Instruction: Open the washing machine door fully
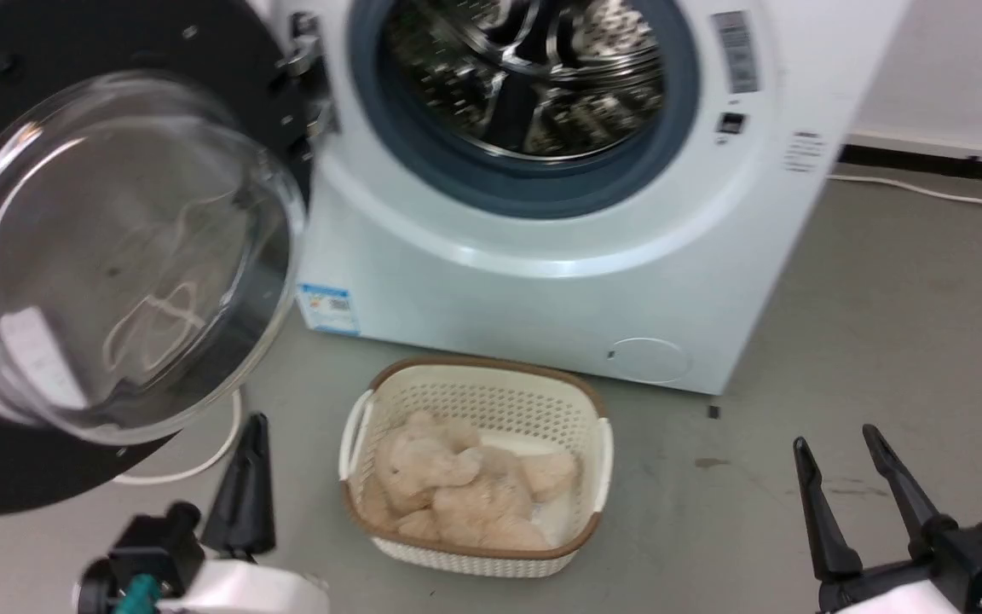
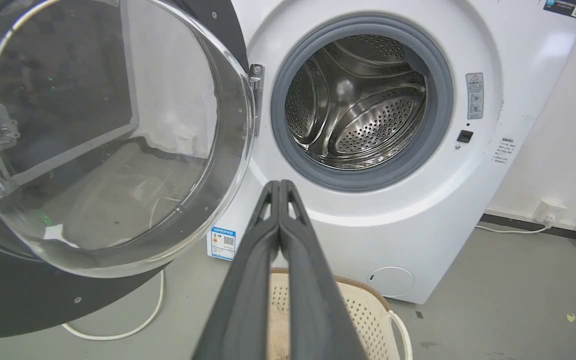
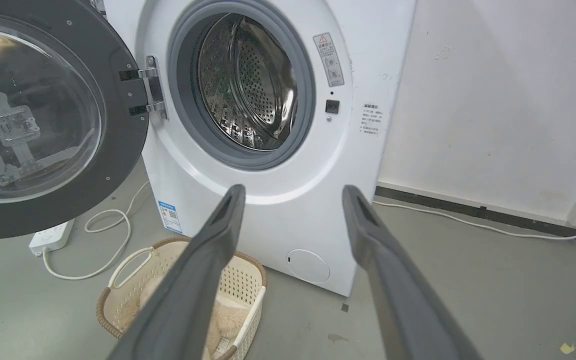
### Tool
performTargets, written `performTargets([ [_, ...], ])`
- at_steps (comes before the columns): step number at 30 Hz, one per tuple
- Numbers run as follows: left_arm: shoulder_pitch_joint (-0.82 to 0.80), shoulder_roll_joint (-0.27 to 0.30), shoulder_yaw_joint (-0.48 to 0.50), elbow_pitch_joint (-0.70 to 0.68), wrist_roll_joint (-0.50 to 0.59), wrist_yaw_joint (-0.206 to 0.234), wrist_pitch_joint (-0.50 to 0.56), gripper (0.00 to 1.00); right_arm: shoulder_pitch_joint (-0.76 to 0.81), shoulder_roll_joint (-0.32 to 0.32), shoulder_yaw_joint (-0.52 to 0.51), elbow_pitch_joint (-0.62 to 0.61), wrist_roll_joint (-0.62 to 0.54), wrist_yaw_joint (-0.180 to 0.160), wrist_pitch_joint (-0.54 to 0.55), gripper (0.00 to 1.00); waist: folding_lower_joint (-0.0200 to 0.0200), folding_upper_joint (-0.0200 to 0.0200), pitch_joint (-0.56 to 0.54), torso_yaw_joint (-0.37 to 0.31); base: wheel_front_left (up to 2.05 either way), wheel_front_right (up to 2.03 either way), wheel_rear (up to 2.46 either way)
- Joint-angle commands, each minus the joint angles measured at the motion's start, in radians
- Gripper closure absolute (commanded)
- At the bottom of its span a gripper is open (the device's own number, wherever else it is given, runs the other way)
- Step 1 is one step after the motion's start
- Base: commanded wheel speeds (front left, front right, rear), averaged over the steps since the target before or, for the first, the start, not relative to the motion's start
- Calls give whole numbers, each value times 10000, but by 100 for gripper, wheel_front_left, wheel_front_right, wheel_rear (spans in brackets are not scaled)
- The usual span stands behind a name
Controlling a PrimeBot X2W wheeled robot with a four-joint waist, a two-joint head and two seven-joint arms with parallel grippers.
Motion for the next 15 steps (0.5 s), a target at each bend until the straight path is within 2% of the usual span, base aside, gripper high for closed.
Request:
performTargets([
  [1, 192, -35, -35, -16, 54, 12, -41, 100, 156, -1, 6, -99, 51, -9, -50, 0, 1, 0, -239, -392, 0, 0, 0],
  [4, 551, -156, -273, -41, 89, 7, -42, 100, 364, -1, 18, -274, 126, -9, -66, 0, 1, 0, -323, -679, 0, 0, 0],
  [5, 656, -174, -358, -45, 102, -17, -42, 65, 423, -1, 30, -321, 155, -9, -73, 0, 1, 0, -326, -760, 0, 0, 0],
  [6, 973, -258, -532, -50, 171, 71, -42, 0, 687, -1, 63, -349, 216, -9, -107, 0, 1, 0, -417, -1020, 0, 0, 0],
  [11, 1259, -346, -652, -50, 147, 212, 40, 0, 835, -1, 61, -270, 338, -9, -139, 0, 1, 0, -469, -1237, 0, 0, 0],
  [15, 1263, -351, -602, 107, -242, 72, 140, 0, 864, -1, 57, -239, 388, -9, -152, 0, 1, 0, -472, -1296, 0, 0, 0],
])
